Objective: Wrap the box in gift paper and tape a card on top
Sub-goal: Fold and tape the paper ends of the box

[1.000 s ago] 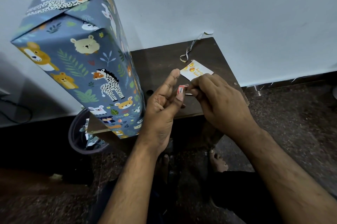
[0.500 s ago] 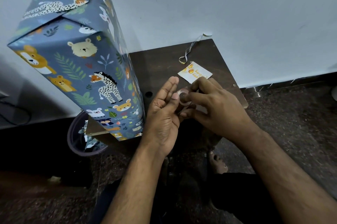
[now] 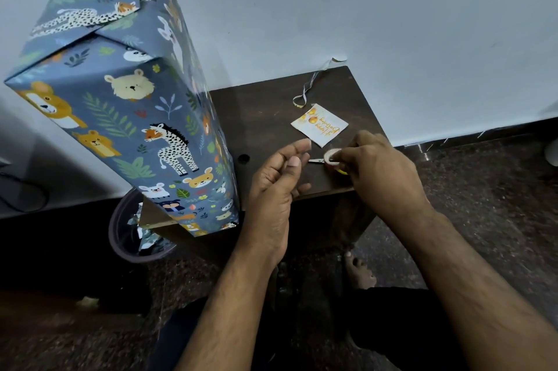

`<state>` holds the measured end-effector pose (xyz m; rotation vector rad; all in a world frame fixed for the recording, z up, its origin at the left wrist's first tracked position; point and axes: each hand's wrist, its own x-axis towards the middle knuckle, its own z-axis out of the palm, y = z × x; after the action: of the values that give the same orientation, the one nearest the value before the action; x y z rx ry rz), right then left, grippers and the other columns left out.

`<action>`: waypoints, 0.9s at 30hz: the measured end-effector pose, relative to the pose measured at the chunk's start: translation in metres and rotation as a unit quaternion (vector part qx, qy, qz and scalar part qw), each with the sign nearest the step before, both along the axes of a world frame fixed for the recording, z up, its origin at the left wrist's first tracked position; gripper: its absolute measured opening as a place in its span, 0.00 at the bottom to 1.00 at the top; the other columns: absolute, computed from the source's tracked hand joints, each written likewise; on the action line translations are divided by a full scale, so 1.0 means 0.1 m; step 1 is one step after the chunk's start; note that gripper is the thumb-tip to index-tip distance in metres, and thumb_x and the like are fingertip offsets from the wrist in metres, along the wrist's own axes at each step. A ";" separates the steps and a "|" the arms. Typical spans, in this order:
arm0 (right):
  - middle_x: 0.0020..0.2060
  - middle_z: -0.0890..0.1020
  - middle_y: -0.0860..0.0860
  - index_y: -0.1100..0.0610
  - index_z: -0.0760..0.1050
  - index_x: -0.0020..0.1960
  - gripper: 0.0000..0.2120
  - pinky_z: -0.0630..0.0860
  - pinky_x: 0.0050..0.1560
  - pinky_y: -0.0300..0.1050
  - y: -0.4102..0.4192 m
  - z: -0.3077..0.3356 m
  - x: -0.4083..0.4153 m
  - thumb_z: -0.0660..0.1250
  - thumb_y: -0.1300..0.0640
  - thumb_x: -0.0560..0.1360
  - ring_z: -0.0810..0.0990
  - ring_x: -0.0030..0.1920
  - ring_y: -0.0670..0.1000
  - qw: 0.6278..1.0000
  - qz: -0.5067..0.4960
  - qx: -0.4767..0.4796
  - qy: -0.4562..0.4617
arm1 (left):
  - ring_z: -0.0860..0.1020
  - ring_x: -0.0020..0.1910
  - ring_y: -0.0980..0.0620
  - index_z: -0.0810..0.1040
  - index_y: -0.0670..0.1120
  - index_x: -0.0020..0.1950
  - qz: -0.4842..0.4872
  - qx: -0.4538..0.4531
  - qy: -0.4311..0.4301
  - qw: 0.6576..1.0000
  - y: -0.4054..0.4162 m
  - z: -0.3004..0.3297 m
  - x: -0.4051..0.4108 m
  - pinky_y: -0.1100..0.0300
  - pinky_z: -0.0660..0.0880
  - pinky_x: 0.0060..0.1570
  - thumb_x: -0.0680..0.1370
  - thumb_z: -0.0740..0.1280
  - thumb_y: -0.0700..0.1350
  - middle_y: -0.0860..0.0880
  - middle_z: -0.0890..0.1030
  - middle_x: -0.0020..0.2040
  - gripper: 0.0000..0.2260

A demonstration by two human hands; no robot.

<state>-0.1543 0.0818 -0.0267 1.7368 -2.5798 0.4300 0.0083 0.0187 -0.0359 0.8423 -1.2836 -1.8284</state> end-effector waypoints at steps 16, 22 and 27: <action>0.37 0.86 0.43 0.52 0.86 0.47 0.03 0.76 0.44 0.40 -0.09 0.08 0.22 0.73 0.54 0.78 0.83 0.39 0.40 0.884 0.005 -0.200 -0.423 | 0.82 0.59 0.51 0.76 0.39 0.67 -0.052 0.054 0.075 0.994 0.05 0.15 0.00 0.53 0.77 0.56 0.81 0.65 0.46 0.46 0.84 0.60 0.17; 0.36 0.85 0.43 0.50 0.84 0.44 0.04 0.78 0.43 0.43 -0.08 0.19 0.25 0.71 0.54 0.78 0.83 0.38 0.43 0.896 -0.009 -0.203 -0.396 | 0.76 0.69 0.45 0.74 0.40 0.71 -0.067 0.124 0.107 0.984 0.04 0.20 0.05 0.49 0.72 0.61 0.81 0.60 0.54 0.44 0.79 0.69 0.24; 0.36 0.86 0.46 0.50 0.83 0.43 0.05 0.82 0.43 0.46 -0.08 0.36 0.30 0.71 0.54 0.77 0.84 0.38 0.45 0.891 -0.014 -0.250 -0.379 | 0.78 0.64 0.51 0.77 0.45 0.66 -0.098 0.128 0.162 0.974 0.10 0.40 0.08 0.54 0.74 0.56 0.80 0.61 0.55 0.47 0.80 0.66 0.20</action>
<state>-0.1244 0.0738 0.0090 1.5161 -2.4961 1.8992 0.0165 0.0289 0.0039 0.5294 -0.9638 -2.2166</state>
